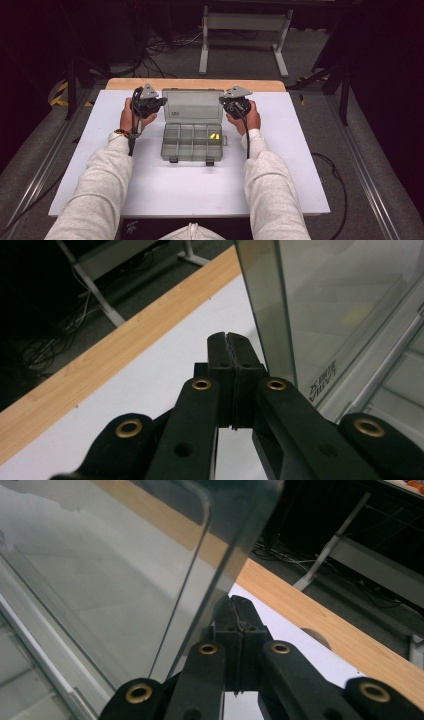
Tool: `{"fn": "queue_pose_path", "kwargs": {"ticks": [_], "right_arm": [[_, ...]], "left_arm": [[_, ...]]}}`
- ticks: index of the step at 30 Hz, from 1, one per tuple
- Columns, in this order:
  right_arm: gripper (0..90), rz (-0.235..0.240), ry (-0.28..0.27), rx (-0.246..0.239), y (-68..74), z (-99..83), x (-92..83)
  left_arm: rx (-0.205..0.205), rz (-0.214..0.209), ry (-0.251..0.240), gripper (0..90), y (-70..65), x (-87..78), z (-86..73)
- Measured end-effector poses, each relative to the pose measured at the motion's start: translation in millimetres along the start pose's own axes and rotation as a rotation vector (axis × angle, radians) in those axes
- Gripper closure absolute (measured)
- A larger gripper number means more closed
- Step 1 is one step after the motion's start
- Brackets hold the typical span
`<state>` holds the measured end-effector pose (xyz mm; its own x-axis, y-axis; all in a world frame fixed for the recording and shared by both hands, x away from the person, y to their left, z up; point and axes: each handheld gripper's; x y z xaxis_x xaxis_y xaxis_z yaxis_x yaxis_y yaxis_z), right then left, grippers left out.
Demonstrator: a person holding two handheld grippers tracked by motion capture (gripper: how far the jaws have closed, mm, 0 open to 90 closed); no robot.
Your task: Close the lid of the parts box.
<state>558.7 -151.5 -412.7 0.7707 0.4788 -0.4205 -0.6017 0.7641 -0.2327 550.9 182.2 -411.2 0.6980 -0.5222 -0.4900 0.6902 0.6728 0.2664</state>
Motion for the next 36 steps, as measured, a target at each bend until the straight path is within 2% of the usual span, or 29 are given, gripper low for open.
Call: {"fn": "queue_pose_path", "kwargs": {"ticks": [11, 14, 18, 27, 30, 36], "right_arm": [[90.0, -0.017, -0.032, -0.008, 5.6, 4.5, -12.7], [90.0, -0.014, -0.049, -0.012, 8.3, 6.9, -17.3], [90.0, -0.020, -0.057, -0.020, 9.7, 8.5, -23.3], [89.9, -0.017, -0.063, -0.014, 13.5, 12.3, -32.9], [90.0, -0.024, -0.059, -0.017, 15.9, 13.9, -34.4], [89.7, -0.026, -0.031, -0.010, 17.7, 14.4, -37.2]], "left_arm": [[0.031, 0.008, -0.018, 89.7, -6.4, -12.8, 9.6], [0.053, 0.014, -0.020, 89.8, -9.3, -16.8, 13.9], [0.052, 0.014, -0.020, 89.6, -11.1, -20.6, 15.8], [0.090, 0.007, -0.016, 89.7, -15.3, -31.8, 18.6], [0.088, 0.006, -0.019, 89.7, -16.2, -34.4, 18.7], [0.105, 0.002, -0.005, 89.7, -20.8, -39.4, 19.6]]}}
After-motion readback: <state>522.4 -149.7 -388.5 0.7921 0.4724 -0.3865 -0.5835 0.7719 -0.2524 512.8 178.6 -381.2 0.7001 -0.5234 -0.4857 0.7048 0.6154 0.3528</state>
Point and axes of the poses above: each handheld gripper's, and its own axes: x roughly forward along the jaws, z roughly out of its top, y roughly to its left, and after that the axes turned 3 degrees about x, right-handed
